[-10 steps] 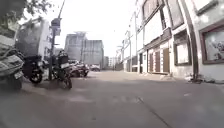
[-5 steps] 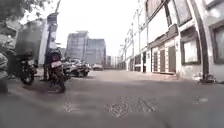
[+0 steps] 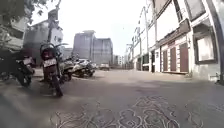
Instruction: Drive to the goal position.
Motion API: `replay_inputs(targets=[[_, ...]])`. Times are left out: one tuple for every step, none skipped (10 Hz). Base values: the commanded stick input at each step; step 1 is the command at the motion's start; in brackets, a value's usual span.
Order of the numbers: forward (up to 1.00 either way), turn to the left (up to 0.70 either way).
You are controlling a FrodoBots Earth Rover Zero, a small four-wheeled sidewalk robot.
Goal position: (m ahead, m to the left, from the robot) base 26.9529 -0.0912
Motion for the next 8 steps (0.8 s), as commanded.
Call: replay_inputs(targets=[[1.0,0.06],[1.0,0.06],[1.0,0.06],[1.0,0.06],[1.0,0.06],[1.0,-0.06],[1.0,-0.29],[1.0,-0.34]])
